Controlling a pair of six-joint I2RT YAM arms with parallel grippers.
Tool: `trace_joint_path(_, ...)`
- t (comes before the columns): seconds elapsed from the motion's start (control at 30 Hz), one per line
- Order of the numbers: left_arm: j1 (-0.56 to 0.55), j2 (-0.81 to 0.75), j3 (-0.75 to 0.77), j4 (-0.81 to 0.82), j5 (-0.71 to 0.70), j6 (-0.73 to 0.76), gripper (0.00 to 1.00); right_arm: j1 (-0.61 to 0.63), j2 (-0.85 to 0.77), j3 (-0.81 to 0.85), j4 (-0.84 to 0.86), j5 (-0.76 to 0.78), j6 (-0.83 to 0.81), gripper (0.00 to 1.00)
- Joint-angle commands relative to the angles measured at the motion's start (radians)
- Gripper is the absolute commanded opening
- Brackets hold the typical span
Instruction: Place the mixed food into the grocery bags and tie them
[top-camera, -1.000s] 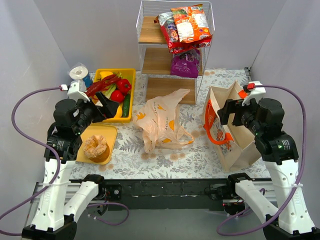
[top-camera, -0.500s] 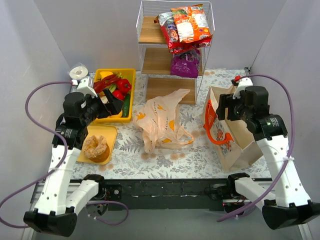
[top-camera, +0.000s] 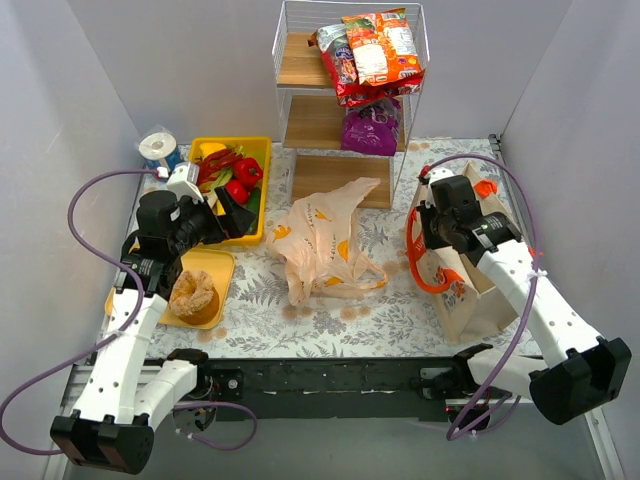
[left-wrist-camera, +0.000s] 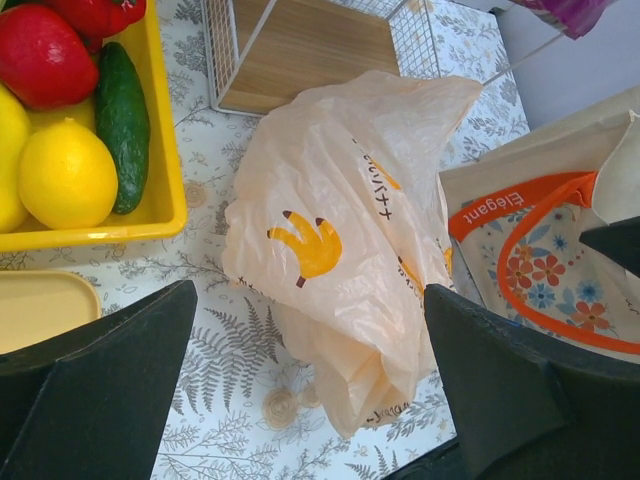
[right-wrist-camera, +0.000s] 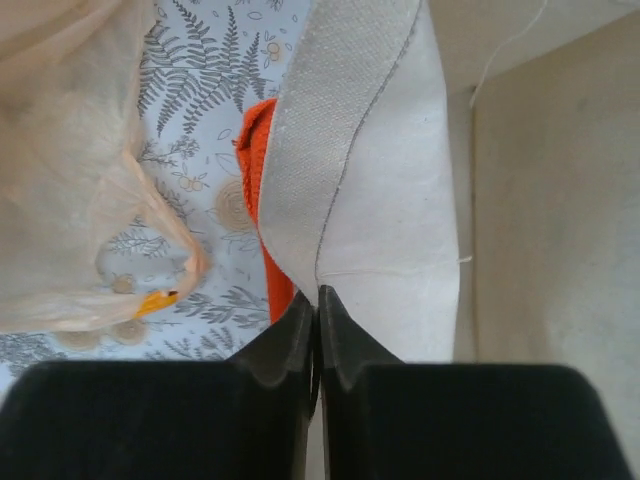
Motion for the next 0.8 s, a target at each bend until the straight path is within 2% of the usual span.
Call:
trace_joint_path(0.0, -0.003, -0.058, -0.003, -0.022, 0.033, 0.032, 0.98, 0.017, -0.055, 0.021, 0.065, 0.015, -0.056, 0.01)
trace_joint_path(0.1, -0.003, -0.077, 0.011, -0.051, 0.057, 0.041, 0.98, 0.036, -0.137, 0.056, 0.082, -0.155, -0.122, 0.01)
trace_joint_path(0.13, -0.003, -0.078, 0.017, -0.058, 0.082, 0.041, 0.98, 0.039, -0.163, 0.07, 0.062, -0.248, -0.124, 0.01)
trace_joint_path(0.2, -0.003, -0.071, 0.038, -0.08, 0.116, 0.024, 0.98, 0.047, -0.168, 0.111, 0.012, -0.33, -0.129, 0.01)
trace_joint_path(0.37, -0.003, -0.055, 0.087, -0.101, 0.221, -0.004, 0.98, 0.108, -0.194, 0.18, -0.102, -0.402, -0.138, 0.01)
trace_joint_path(0.43, -0.003, -0.042, 0.121, -0.12, 0.237, -0.008, 0.98, 0.114, -0.21, 0.179, -0.1, -0.488, -0.158, 0.01)
trace_joint_path(0.57, -0.003, -0.023, 0.16, -0.112, 0.3, -0.031, 0.98, 0.19, -0.182, 0.13, -0.081, -0.53, -0.161, 0.01)
trace_joint_path(0.77, -0.005, 0.024, 0.129, -0.036, 0.396, -0.106, 0.98, 0.382, -0.151, 0.038, 0.122, -0.45, -0.143, 0.01)
